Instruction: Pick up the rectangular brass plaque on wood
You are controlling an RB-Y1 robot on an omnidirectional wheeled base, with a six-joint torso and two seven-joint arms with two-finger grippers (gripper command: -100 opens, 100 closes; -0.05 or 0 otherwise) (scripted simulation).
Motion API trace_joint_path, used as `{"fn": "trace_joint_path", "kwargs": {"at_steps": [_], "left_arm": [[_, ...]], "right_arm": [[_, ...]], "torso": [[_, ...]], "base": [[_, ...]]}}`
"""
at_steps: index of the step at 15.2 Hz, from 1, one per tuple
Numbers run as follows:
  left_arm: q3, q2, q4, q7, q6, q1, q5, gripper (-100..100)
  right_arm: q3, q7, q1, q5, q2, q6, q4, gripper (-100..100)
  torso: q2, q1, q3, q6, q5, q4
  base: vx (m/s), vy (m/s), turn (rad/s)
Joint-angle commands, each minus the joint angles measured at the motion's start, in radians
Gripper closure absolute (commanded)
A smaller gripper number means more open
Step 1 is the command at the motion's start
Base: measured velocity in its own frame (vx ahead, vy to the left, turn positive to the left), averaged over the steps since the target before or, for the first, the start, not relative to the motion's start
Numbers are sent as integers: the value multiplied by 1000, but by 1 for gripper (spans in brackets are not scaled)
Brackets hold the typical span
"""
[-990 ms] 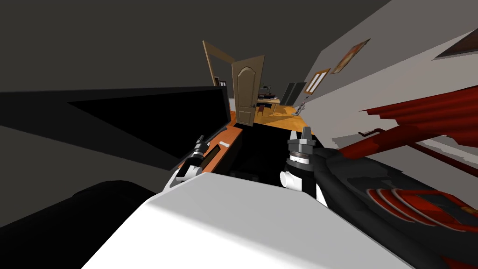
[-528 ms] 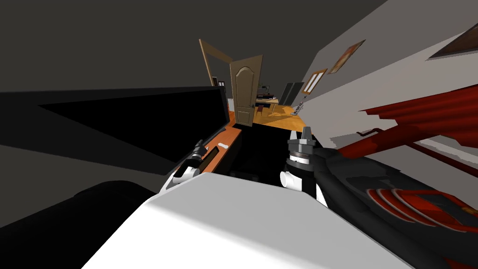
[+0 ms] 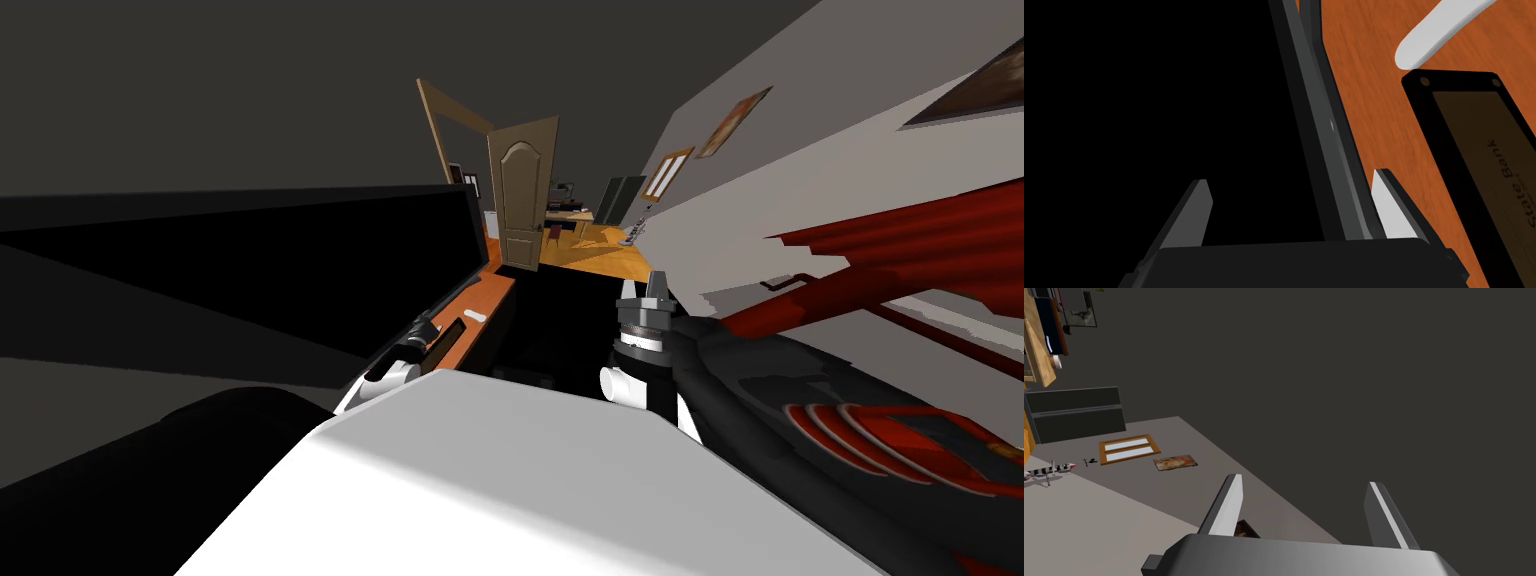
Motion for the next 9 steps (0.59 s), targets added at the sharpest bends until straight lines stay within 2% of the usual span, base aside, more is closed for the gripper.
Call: {"fn": "trace_joint_path", "kwargs": {"at_steps": [1,2,3,5,6,9], "left_arm": [[12,-1,7,12,50,9,13,-100],[12,-1,7,12,60,9,13,-100],[32,4,25,28,91,20,38,-100],[32,4,25,28,122,20,38,-100],[52,8,43,44,145,32,62,-100],[52,8,43,44,184,32,62,-100]], "right_arm": [[0,0,0,0,0,0,0,0],[0,0,0,0,0,0,0,0],[0,0,0,0,0,0,0,0],[0,0,0,0,0,0,0,0],[0,0,0,0,0,0,0,0],[0,0,0,0,0,0,0,0]], "torso": [[0,0,0,0,0,0],[-1,0,0,0,0,0],[0,0,0,0,0,0],[-2,0,-1,0,0,0],[-1,-1,-1,0,0,0],[-2,0,-1,0,0,0]], "base": [[61,7,-68],[50,4,-16],[63,3,-54],[71,0,-40],[81,-4,-51],[54,10,-31]]}}
